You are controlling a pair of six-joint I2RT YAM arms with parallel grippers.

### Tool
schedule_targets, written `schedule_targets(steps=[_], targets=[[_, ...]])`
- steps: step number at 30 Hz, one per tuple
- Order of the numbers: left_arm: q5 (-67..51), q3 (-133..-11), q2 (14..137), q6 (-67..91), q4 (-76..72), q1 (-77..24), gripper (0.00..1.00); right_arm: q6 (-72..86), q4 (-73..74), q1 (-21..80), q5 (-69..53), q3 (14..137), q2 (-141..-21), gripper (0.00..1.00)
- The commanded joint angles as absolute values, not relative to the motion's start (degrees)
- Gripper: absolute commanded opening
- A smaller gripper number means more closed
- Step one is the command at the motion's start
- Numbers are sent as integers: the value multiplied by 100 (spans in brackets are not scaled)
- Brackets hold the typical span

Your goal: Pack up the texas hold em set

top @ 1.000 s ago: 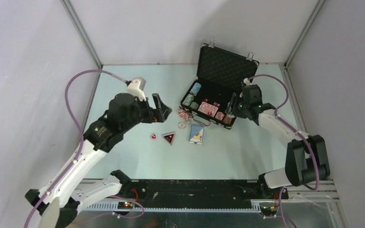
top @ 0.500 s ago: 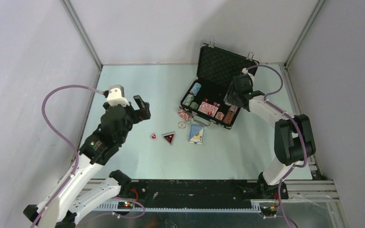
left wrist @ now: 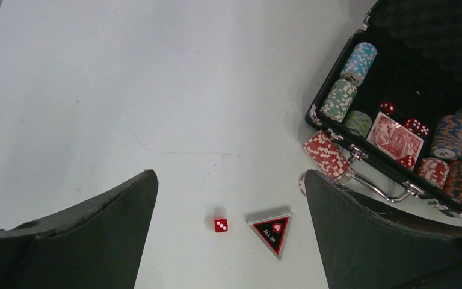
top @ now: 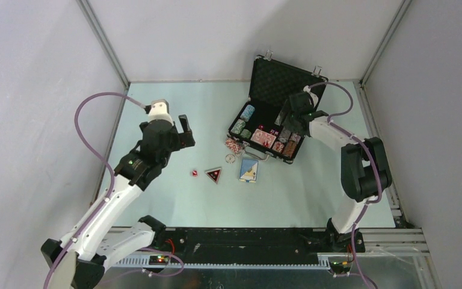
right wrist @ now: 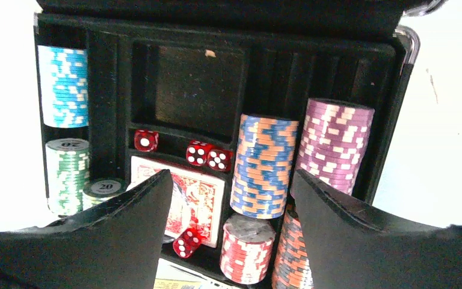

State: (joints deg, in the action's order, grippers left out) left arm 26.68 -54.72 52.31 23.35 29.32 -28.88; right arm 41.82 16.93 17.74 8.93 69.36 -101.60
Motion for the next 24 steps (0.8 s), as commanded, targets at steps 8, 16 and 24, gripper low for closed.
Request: schedule_targets(steps=[8, 16, 24], targets=[[1913, -5769, 5294, 2484, 3250, -2804, 100, 2986, 1406, 2254, 591, 7260, -9669, 77], [1700, -5471, 4957, 2810, 3394, -2804, 100, 1762, 1261, 2701, -1432, 7260, -9633, 71], [1371, -5132, 4715, 2824, 3389, -2747, 100, 1272, 1631, 3284, -1606, 7759, -10137, 69]])
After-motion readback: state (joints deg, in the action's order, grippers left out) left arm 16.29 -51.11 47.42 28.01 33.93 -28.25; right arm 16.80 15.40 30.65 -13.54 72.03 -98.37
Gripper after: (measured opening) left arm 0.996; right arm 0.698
